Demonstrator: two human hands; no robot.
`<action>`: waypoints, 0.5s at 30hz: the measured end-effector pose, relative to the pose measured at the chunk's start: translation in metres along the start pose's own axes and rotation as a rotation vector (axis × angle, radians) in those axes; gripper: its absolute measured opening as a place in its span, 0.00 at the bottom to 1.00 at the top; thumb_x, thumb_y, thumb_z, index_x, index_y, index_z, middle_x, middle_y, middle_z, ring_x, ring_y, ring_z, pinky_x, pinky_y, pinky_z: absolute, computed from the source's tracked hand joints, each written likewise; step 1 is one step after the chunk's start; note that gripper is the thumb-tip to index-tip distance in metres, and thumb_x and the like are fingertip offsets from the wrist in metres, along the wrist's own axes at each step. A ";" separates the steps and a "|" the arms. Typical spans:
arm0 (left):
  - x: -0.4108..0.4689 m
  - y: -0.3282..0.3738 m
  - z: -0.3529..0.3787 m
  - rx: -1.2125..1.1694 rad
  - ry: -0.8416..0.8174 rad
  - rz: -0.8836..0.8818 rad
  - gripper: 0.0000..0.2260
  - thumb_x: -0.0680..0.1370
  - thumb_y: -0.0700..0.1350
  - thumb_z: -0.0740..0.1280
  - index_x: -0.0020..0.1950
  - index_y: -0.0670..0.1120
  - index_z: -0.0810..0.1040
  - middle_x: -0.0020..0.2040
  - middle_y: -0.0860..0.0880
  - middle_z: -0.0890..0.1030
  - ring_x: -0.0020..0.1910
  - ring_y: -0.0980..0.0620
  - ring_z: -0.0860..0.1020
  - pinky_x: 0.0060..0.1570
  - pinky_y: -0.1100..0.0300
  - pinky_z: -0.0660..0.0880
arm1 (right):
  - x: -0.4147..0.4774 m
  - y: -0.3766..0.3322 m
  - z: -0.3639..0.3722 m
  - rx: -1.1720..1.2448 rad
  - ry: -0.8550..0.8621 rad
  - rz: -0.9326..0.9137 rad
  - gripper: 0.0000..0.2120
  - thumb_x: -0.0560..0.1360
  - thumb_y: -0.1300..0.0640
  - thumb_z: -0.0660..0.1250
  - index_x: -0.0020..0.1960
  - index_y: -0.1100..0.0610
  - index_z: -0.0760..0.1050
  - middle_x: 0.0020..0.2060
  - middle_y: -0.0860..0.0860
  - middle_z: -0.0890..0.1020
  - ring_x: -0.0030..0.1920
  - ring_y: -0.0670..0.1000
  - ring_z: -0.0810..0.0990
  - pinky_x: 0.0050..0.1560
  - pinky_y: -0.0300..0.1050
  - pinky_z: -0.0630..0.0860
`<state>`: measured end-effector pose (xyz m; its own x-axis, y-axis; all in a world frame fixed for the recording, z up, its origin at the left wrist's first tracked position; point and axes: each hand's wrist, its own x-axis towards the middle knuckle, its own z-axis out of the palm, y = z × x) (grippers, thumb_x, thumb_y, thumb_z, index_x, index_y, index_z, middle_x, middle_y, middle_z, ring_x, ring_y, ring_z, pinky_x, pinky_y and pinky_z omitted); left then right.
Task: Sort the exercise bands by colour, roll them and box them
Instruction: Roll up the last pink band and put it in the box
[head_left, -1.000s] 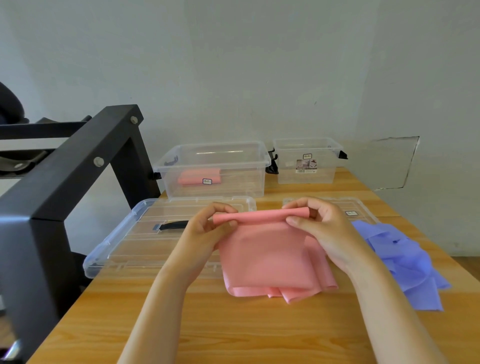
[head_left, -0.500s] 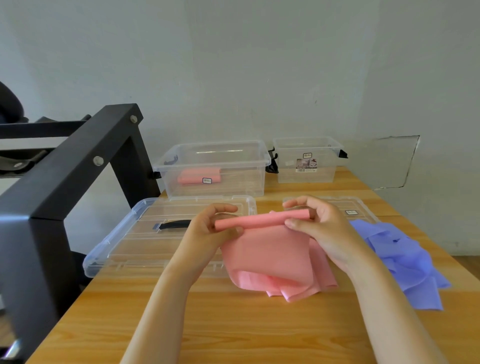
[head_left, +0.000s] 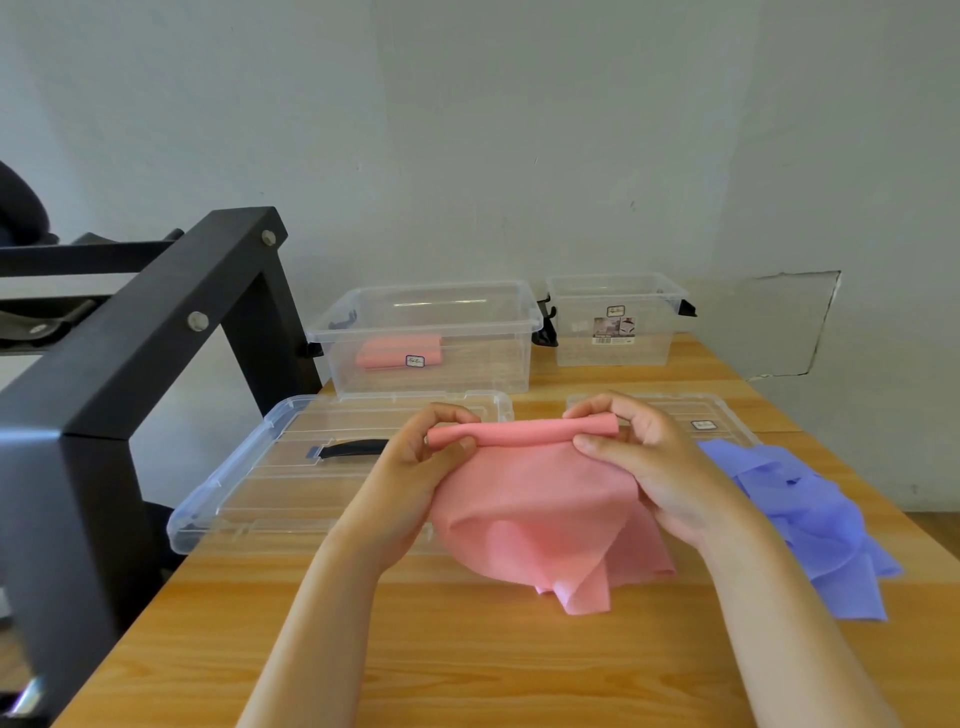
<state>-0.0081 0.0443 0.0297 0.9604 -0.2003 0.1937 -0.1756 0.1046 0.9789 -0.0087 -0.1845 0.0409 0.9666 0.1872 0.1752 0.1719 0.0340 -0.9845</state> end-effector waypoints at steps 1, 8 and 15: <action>0.000 0.000 0.000 -0.025 -0.011 0.001 0.05 0.80 0.39 0.64 0.51 0.48 0.76 0.47 0.51 0.80 0.43 0.52 0.77 0.35 0.62 0.72 | 0.000 -0.001 0.000 0.018 -0.010 0.002 0.12 0.75 0.68 0.68 0.45 0.51 0.81 0.44 0.52 0.82 0.41 0.50 0.78 0.38 0.41 0.74; -0.002 0.002 0.000 0.014 -0.014 -0.024 0.04 0.79 0.40 0.65 0.50 0.49 0.77 0.45 0.53 0.79 0.39 0.55 0.75 0.30 0.66 0.69 | -0.001 -0.003 -0.001 0.012 0.018 0.025 0.11 0.73 0.68 0.69 0.44 0.52 0.81 0.43 0.53 0.81 0.39 0.48 0.80 0.36 0.38 0.74; 0.000 -0.001 0.003 0.103 0.073 0.006 0.05 0.79 0.41 0.67 0.53 0.48 0.76 0.34 0.54 0.78 0.31 0.57 0.76 0.28 0.67 0.69 | 0.001 0.000 0.003 -0.109 0.073 -0.019 0.07 0.73 0.62 0.72 0.46 0.51 0.80 0.44 0.54 0.84 0.41 0.50 0.81 0.40 0.43 0.75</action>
<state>-0.0087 0.0410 0.0294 0.9719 -0.1279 0.1975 -0.1985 0.0044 0.9801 -0.0085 -0.1811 0.0408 0.9735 0.1154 0.1977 0.2065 -0.0707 -0.9759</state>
